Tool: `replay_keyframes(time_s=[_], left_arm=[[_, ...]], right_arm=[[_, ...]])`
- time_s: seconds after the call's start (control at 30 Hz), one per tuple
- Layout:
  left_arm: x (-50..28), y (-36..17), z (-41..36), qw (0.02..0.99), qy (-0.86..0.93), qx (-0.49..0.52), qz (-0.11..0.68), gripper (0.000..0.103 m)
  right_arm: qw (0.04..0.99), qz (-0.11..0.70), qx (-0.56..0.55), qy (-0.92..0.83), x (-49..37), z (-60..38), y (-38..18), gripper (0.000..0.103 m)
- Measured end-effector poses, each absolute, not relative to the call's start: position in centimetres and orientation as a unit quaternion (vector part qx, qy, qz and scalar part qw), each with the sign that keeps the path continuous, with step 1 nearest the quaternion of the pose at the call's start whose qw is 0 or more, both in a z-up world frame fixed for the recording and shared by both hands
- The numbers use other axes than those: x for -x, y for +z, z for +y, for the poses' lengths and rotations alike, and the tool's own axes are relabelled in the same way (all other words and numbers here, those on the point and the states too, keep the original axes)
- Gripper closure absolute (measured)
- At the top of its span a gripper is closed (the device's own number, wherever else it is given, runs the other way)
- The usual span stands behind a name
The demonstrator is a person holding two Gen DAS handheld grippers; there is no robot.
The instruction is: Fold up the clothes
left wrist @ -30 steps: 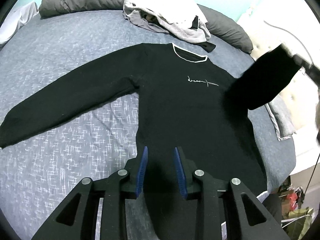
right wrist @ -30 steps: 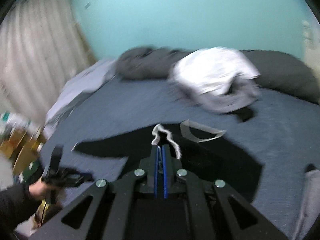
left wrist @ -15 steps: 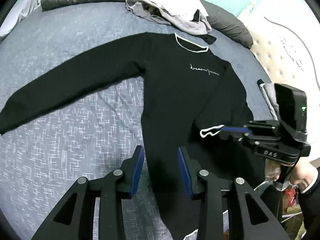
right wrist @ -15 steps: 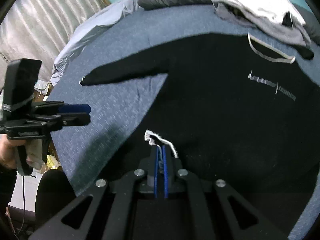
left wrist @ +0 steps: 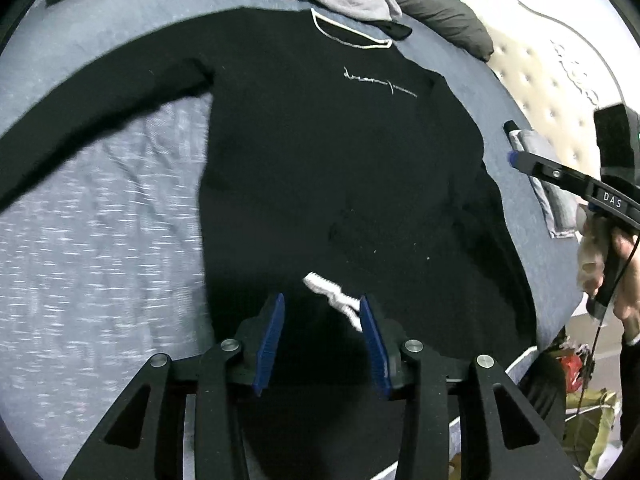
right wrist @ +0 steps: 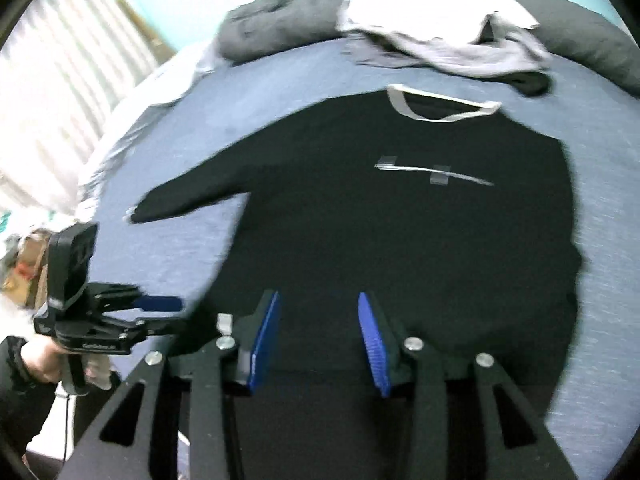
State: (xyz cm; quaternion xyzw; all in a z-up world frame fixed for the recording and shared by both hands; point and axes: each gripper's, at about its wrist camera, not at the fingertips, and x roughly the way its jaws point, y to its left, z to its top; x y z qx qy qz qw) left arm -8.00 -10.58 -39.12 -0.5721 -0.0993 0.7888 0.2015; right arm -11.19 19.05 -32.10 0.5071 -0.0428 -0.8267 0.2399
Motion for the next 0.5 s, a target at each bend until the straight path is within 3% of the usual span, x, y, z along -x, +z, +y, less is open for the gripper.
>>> replay_keyframes(time_s=[0.2, 0.27, 0.37, 0.5], left_arm=[[9.2, -41.5, -9.7, 0.187, 0.79, 0.571, -0.12, 0.062], [9.1, -41.9, -9.4, 0.192, 0.793, 0.567, -0.114, 0.08], [8.9, -41.9, -9.0, 0.195, 0.799, 0.56, -0.098, 0.099], [8.5, -41.0, -9.1, 0.199, 0.809, 0.546, -0.085, 0.099]], right_arm=[[0.166, -0.068, -0.509, -0.842, 10.8, 27.5, -33.6, 0.061], [0.138, -0.085, -0.504, -0.848, 10.8, 30.6, -34.0, 0.061], [0.092, -0.107, -0.497, -0.856, 11.0, 35.1, -34.6, 0.061], [0.058, -0.095, -0.506, -0.855, 11.7, 38.1, -35.7, 0.061]])
